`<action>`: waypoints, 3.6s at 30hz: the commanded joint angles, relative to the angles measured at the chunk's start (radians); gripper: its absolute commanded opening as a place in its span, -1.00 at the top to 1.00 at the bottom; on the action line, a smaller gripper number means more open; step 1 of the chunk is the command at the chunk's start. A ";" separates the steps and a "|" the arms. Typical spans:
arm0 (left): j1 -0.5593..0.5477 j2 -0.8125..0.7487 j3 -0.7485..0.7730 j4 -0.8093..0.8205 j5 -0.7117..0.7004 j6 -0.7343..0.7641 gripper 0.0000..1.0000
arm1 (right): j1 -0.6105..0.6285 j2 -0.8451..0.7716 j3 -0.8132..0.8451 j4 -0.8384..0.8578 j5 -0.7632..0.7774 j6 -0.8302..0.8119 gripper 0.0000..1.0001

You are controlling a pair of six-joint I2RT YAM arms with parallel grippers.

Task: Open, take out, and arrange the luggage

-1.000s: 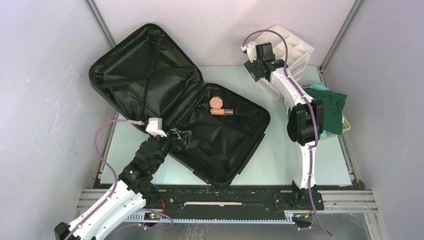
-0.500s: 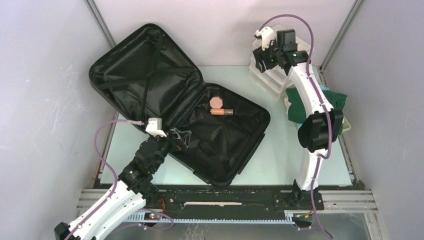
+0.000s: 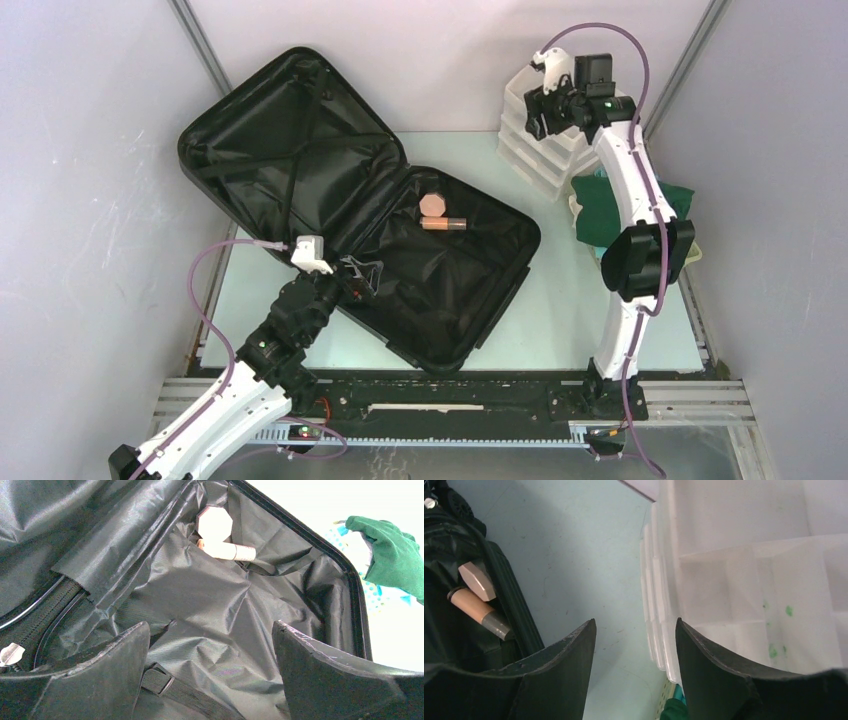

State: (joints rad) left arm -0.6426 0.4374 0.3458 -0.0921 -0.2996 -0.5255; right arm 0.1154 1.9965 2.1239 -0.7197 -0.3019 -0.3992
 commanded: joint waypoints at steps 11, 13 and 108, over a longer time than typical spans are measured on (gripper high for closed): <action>0.006 0.000 -0.011 0.023 0.010 -0.017 -0.92 | -0.072 0.082 0.076 -0.044 0.050 0.011 -0.31; 0.006 0.002 -0.009 0.026 0.012 -0.019 -0.92 | -0.073 0.093 0.077 -0.051 0.060 0.002 -0.29; 0.020 1.907 1.492 1.017 0.451 -0.958 -0.09 | -0.125 -0.147 -0.017 -0.002 -0.021 -0.035 1.00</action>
State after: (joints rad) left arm -0.6228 2.3894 1.7679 0.7712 0.1127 -1.4487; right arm -0.0418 1.9781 2.1689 -0.8597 -0.6319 -0.2710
